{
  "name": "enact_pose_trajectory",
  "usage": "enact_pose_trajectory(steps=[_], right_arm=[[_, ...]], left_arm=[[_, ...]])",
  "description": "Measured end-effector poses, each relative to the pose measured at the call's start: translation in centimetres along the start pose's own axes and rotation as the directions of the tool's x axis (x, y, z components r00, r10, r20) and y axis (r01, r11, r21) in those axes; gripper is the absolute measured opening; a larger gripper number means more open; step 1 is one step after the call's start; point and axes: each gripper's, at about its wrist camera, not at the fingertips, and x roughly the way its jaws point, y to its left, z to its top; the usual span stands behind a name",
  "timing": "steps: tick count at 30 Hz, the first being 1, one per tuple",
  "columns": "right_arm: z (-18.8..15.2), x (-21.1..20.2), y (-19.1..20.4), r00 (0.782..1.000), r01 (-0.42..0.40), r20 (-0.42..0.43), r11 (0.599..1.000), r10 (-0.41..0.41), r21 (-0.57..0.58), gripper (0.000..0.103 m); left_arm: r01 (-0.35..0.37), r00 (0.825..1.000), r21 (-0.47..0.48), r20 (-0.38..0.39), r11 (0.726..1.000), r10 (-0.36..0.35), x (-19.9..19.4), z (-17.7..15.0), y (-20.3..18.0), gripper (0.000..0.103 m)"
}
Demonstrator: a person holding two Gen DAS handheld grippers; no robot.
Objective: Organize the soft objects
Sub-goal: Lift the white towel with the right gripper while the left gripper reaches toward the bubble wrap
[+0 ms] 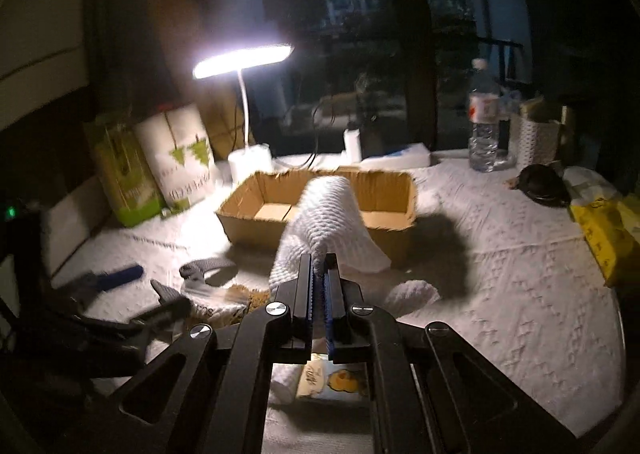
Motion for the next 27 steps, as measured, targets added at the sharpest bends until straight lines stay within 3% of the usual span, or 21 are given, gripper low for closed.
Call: enact_pose_trajectory(steps=[7, 16, 22, 27], right_arm=[[0.2, -2.6, -2.4, 0.998, 0.039, 0.042, 0.999, -0.04, 0.03, 0.005], [0.2, -3.1, -5.5, 0.996, 0.054, 0.067, 0.996, -0.059, 0.073, 0.005], [-0.2, -1.5, -8.9, 0.997, 0.064, 0.032, 0.991, -0.068, 0.118, 0.005], [-1.1, 1.4, -12.0, 0.995, 0.095, -0.049, 0.984, -0.088, 0.152, 0.005]], left_arm=[[0.009, 1.0, 0.03, -0.016, 0.999, -0.009, 0.9, 0.1, -1.7, 0.102], [0.036, 0.999, 0.098, -0.012, 0.995, -0.035, 2.1, 2.3, -5.0, 0.102], [0.06, 0.998, 0.179, -0.034, 0.982, -0.054, 4.5, 4.2, -9.1, 0.102], [0.074, 0.996, 0.216, -0.064, 0.974, -0.061, 6.8, 5.4, -11.9, 0.102]])
